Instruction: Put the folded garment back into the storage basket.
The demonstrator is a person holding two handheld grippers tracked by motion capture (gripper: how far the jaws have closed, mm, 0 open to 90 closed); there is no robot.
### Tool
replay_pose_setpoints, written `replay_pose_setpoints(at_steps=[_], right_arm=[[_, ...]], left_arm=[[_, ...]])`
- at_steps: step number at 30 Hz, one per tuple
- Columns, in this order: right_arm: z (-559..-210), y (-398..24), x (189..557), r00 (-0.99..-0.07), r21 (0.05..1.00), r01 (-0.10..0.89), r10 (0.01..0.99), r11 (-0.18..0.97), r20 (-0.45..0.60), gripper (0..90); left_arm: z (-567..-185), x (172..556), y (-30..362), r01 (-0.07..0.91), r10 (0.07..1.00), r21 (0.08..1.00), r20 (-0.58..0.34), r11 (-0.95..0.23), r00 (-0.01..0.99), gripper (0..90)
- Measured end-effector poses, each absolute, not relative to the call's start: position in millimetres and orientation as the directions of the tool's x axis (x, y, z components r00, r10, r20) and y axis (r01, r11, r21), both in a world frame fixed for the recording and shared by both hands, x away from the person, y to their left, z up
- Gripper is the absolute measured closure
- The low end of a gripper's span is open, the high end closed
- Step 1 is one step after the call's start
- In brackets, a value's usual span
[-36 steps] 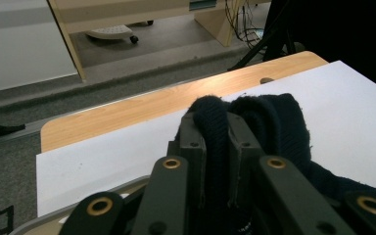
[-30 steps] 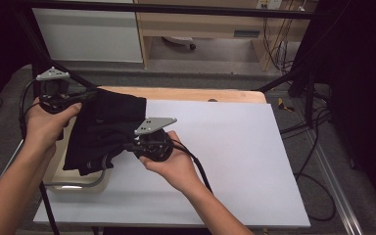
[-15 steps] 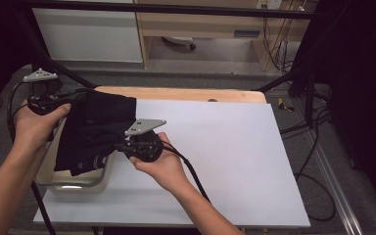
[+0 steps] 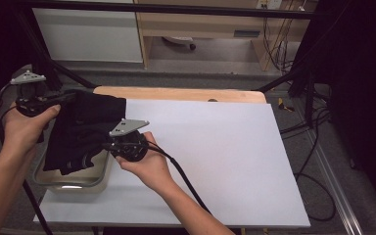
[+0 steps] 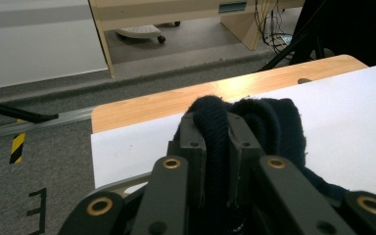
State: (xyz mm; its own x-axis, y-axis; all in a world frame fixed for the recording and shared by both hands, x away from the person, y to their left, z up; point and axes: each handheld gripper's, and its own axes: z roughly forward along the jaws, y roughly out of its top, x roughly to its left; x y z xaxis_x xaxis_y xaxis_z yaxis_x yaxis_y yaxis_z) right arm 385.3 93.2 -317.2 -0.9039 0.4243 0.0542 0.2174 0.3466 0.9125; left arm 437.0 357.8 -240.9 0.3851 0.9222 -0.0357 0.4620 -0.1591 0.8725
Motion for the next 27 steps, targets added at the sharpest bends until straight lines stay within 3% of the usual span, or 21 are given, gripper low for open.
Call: replay_pose_setpoints(at_steps=[27], right_arm=[[-327.0,115.7,384.1,-0.918,0.917,0.207,0.392,0.341,0.061,84.2]], left_arm=[[-252.9,436.3,377.6,0.487,0.936,0.860,-0.031,-0.154,0.350,79.6]])
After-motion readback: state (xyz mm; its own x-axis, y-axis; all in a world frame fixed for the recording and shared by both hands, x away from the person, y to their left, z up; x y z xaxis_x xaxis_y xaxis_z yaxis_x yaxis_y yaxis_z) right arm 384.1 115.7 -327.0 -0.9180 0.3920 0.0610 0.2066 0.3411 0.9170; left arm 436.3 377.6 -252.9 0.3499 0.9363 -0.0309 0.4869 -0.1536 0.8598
